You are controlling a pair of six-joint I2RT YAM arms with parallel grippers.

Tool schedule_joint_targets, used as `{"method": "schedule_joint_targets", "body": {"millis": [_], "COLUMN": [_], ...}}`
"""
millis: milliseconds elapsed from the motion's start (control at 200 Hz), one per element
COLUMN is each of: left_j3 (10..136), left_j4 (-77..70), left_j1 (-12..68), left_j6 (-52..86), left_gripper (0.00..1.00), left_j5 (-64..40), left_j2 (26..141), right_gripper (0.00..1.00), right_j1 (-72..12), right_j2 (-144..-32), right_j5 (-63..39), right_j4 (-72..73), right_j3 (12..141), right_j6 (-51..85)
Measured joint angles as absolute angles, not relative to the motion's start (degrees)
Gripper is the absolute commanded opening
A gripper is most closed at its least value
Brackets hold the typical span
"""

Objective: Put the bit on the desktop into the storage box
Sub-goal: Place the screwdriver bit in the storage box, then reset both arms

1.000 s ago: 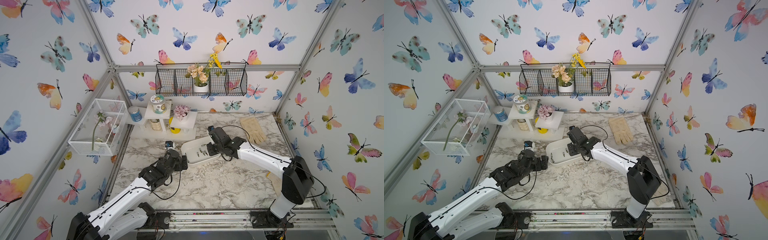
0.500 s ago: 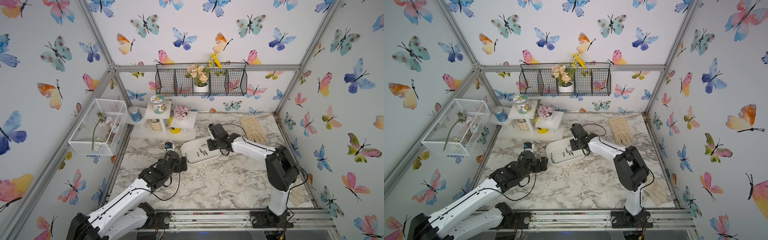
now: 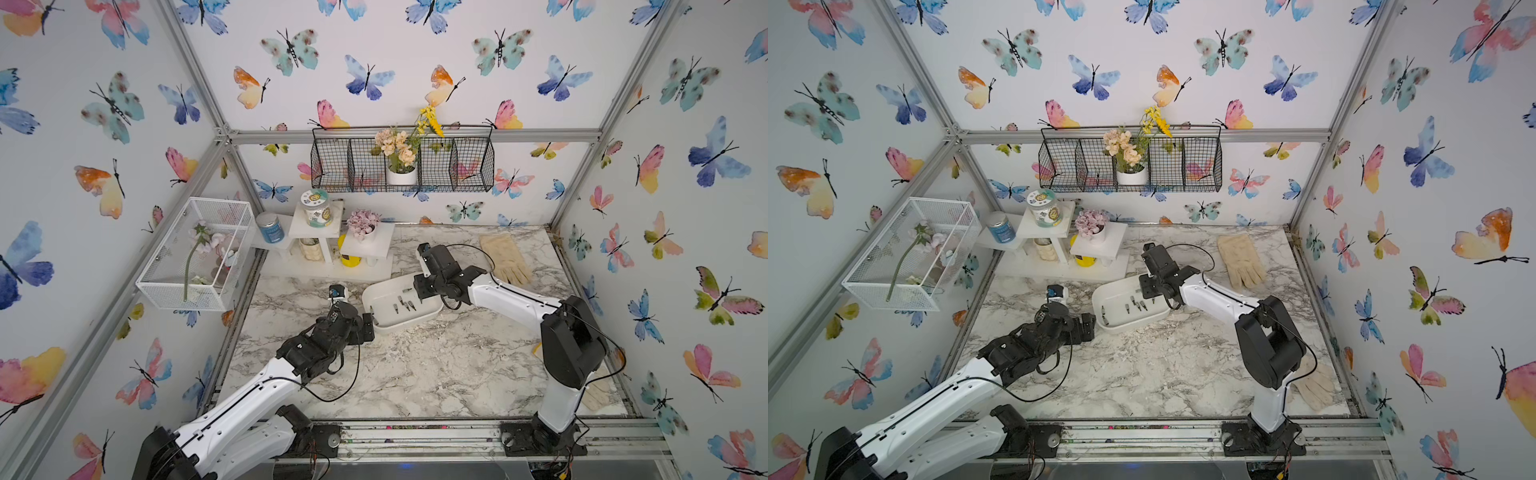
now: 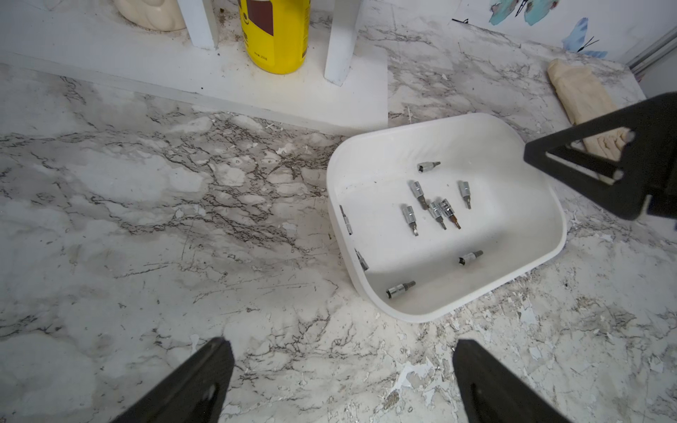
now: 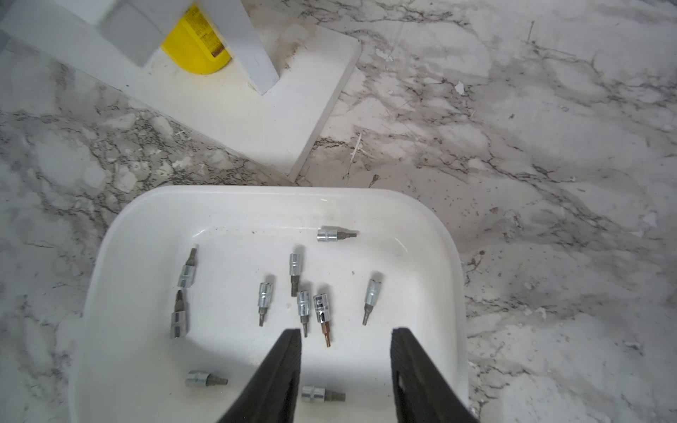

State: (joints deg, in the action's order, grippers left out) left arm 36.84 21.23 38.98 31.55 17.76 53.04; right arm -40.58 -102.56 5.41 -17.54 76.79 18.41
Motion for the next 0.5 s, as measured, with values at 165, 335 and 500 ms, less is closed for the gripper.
{"method": "schedule_joint_targets", "body": {"millis": [165,335,500], "left_j3": [35.18,32.45,28.29], "left_j4": [20.25,17.26,11.49], "left_j1": [38.98,38.70,37.63], "left_j6": [31.55,30.70,27.57], "left_gripper": [0.99,0.99,0.99], "left_j5": [20.80,25.61,28.60], "left_j2": [50.68,45.54,39.18], "right_gripper": [0.91,0.99,0.99], "right_j1": [-39.51,-36.21,-32.95], "right_j2": [-94.52,-85.27,-76.73], "right_j5": [7.35,10.70,14.98], "right_j4": [-14.83,-10.07,-4.78], "right_j3": [71.09,63.05,54.57], "right_j6": [18.87,19.44,18.76]}}
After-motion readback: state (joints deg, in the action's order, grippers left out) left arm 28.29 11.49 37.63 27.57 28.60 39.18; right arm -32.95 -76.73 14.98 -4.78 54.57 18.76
